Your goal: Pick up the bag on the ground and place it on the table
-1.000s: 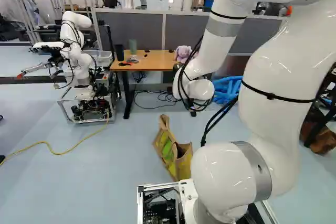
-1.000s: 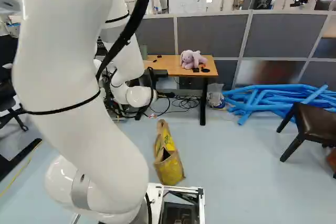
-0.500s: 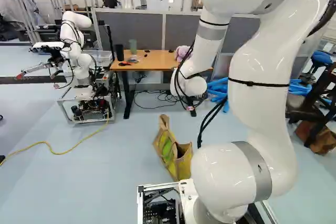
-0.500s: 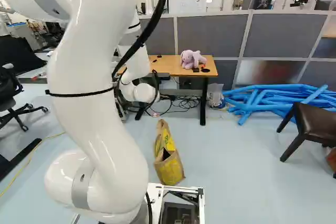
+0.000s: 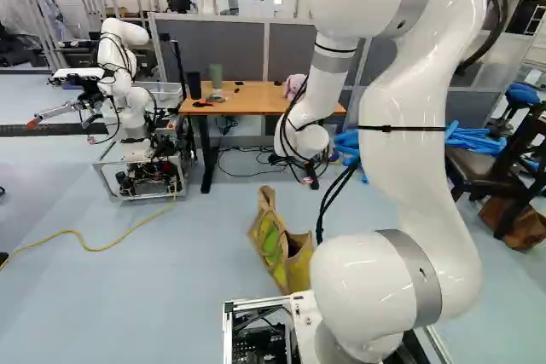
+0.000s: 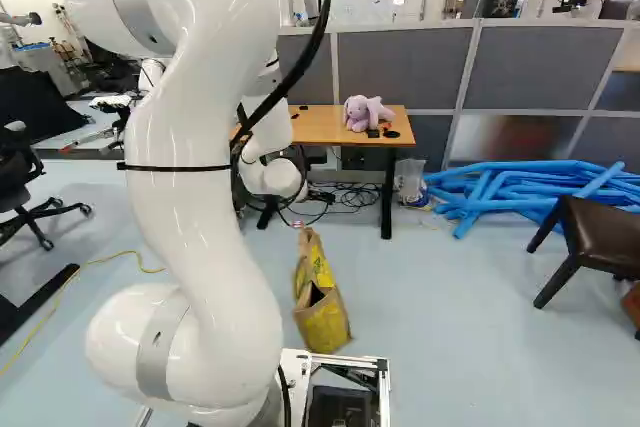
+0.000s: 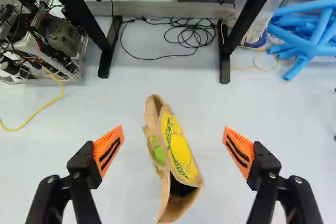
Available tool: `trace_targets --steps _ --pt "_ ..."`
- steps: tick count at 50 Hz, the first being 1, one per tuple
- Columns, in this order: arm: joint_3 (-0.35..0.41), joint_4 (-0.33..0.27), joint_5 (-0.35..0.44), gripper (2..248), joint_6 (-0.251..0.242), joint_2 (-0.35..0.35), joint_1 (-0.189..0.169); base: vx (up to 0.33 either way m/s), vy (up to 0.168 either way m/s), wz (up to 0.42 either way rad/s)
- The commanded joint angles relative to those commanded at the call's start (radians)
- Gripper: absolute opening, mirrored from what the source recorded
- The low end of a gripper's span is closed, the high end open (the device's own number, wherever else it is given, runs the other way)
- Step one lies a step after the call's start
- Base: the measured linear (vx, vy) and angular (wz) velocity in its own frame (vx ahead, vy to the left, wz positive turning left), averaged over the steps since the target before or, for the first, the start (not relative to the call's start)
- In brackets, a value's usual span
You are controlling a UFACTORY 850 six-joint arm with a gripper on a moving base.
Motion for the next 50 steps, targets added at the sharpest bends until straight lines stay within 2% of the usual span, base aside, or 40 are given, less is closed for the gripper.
trace_targets --steps 50 --pt "-0.145 -0.001 -0.173 247 0.0 -0.219 0.0 0.0 0.0 0.0"
